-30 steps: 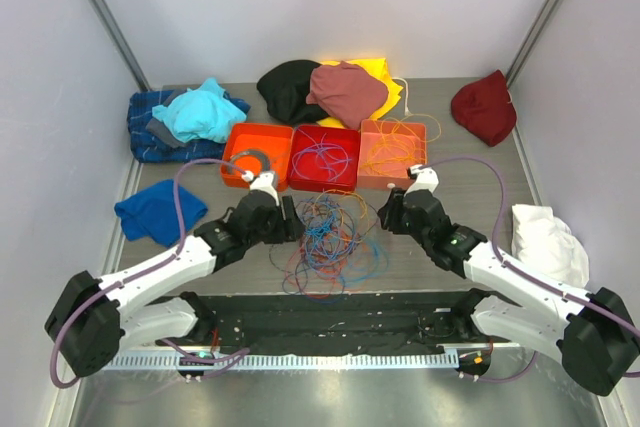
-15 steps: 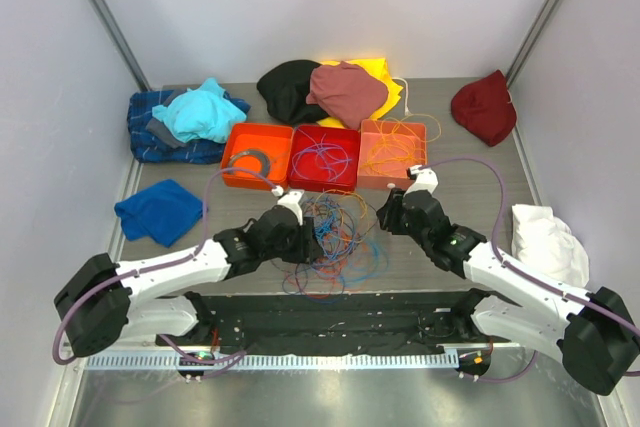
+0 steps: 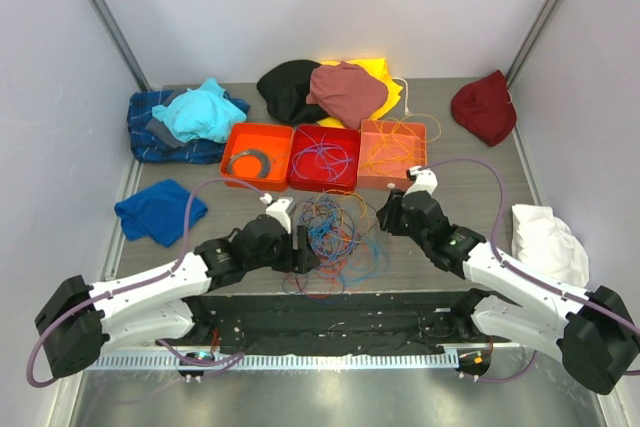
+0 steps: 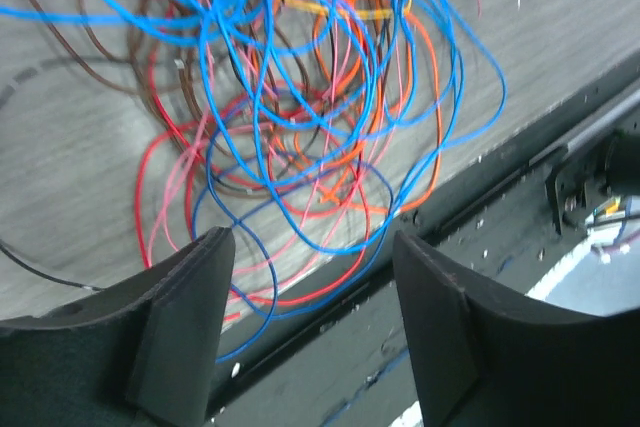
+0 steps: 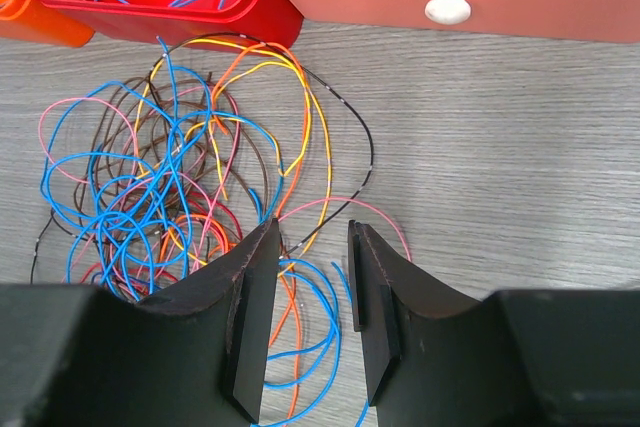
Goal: Untangle the cables
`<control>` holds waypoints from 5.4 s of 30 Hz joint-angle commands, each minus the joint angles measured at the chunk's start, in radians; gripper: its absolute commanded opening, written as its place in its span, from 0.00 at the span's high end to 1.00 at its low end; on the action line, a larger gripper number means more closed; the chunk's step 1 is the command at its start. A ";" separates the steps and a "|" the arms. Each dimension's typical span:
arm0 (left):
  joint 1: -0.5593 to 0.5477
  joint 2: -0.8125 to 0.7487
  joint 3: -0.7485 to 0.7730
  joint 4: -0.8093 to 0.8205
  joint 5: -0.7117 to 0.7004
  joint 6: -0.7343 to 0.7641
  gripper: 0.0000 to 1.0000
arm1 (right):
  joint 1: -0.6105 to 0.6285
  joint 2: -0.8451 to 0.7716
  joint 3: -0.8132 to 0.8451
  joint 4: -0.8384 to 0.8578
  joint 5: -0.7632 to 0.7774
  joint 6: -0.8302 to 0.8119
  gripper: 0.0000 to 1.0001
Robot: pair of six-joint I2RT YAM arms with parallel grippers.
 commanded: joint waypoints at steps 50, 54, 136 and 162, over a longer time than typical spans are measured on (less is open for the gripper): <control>0.035 0.143 1.092 -0.335 -0.389 0.558 1.00 | 0.022 -0.037 0.079 0.026 0.024 -0.006 0.59; 0.039 0.222 1.298 -0.359 -0.393 0.609 1.00 | 0.027 -0.040 0.102 0.031 0.004 -0.017 0.59; 0.387 0.613 1.248 -0.217 -0.194 0.491 1.00 | 0.268 -0.336 0.079 -0.158 0.383 -0.077 0.58; 0.389 0.995 1.214 -0.165 -0.094 0.403 1.00 | 0.268 -0.318 0.054 -0.166 0.413 -0.080 0.57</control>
